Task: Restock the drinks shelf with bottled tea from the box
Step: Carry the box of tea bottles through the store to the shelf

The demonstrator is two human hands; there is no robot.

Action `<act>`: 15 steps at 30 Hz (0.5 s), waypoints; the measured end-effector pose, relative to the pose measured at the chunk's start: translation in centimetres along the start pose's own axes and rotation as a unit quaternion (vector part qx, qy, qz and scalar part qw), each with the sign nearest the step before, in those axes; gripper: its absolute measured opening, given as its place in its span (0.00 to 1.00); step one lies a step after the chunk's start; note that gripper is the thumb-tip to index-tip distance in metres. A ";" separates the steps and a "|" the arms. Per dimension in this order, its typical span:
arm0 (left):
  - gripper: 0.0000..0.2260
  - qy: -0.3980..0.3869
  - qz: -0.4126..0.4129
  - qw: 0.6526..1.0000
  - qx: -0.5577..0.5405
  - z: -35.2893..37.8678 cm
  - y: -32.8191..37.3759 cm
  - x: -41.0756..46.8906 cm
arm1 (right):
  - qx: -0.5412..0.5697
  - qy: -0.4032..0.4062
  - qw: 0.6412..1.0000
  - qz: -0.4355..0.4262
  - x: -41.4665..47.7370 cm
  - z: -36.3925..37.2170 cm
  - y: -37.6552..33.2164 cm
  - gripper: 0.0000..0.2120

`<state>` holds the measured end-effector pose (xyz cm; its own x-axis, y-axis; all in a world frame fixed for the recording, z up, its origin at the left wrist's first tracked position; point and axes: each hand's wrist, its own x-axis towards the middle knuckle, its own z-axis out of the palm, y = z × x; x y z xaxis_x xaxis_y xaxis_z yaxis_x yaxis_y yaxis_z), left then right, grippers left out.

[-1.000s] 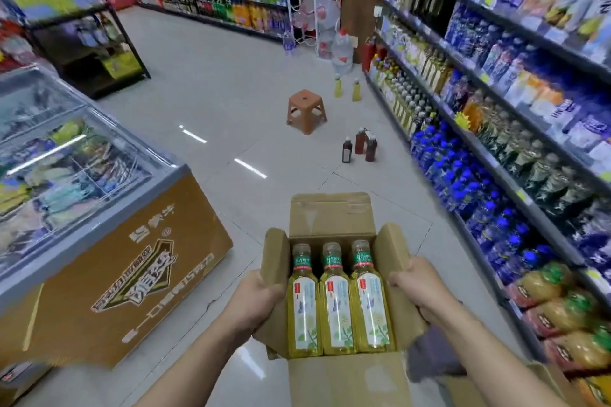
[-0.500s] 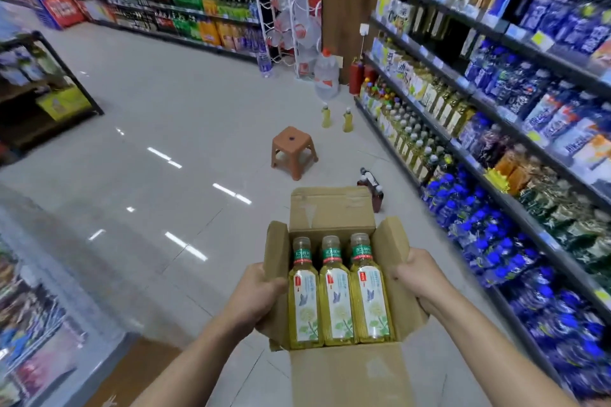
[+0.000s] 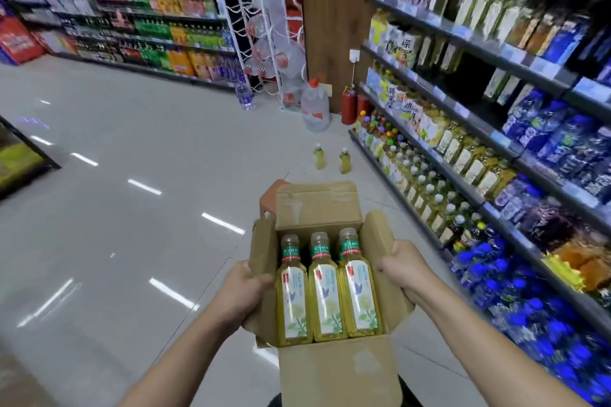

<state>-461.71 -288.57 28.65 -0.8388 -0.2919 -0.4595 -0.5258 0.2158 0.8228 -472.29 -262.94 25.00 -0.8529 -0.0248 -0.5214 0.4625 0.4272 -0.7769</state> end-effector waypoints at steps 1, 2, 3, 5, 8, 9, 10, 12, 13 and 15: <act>0.03 -0.003 -0.003 1.000 0.001 -0.4 1.6 2.7 | 0.003 0.003 1.000 0.003 2.0 0.0 -2.2 0.06; 0.03 -0.006 -0.005 1.000 0.006 -1.0 3.1 5.6 | 0.005 0.006 1.000 0.005 3.9 -0.1 -4.3 0.04; 0.02 -0.012 -0.006 1.000 0.010 -1.5 4.6 8.4 | 0.005 0.011 1.000 0.006 6.0 -0.2 -6.4 0.06; 0.05 -0.030 -0.001 0.999 0.012 -2.6 7.7 13.6 | 0.008 0.019 1.000 0.008 9.8 -0.1 -9.8 0.08; 0.14 -0.063 0.014 0.998 0.026 -4.3 11.6 22.8 | 0.009 0.044 0.999 0.019 16.7 0.4 -14.3 0.06; 0.15 -0.073 0.022 0.997 0.034 -4.6 12.6 25.9 | 0.011 0.052 0.998 0.023 18.8 0.7 -15.6 0.05; 0.13 -0.085 0.028 0.995 0.044 -4.9 13.5 28.9 | 0.017 0.061 0.998 0.026 20.9 1.1 -16.7 0.05; 0.05 -0.107 0.035 0.991 0.069 -5.4 15.4 35.0 | 0.036 0.091 0.995 0.035 25.1 1.5 -18.8 0.06; 0.03 -0.117 0.036 0.989 0.085 -5.6 16.6 37.9 | 0.047 0.107 0.992 0.043 27.0 1.8 -20.0 0.07; 0.06 -0.135 0.035 0.983 0.118 -6.1 19.2 43.5 | 0.064 0.130 0.988 0.059 30.3 2.2 -22.6 0.10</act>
<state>-507.45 -302.85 26.46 -0.8646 -0.0169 -0.5023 -0.4559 0.4469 0.7697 -508.04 -275.37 26.02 -0.8171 0.2583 -0.5155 0.5748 0.2952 -0.7632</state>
